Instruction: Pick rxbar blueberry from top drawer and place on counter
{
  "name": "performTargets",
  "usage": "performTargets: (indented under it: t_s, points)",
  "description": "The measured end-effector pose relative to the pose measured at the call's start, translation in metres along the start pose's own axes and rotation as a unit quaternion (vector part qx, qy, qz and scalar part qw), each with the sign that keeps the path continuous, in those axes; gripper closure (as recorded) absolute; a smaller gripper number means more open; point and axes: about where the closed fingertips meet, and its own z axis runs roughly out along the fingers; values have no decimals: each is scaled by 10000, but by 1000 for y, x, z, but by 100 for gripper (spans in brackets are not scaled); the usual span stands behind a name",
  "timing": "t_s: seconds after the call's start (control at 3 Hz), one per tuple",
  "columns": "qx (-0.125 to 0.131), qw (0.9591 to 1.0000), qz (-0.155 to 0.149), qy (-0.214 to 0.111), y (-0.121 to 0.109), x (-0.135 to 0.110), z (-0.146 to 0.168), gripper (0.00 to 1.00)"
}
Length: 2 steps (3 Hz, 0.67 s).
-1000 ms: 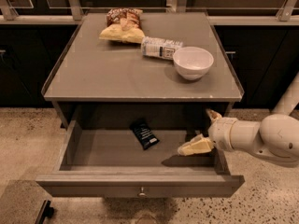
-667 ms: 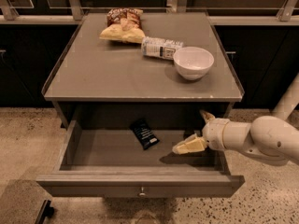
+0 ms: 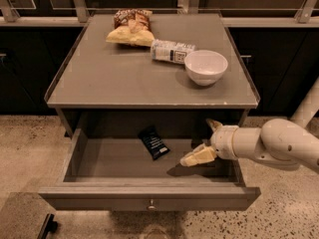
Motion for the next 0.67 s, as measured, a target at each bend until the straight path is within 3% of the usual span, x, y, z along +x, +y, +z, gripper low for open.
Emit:
performTargets:
  t_s: [0.33, 0.67]
  points:
    - [83, 9999, 1, -140, 2, 0, 21, 0]
    - [-52, 9997, 23, -251, 4, 2, 55, 0]
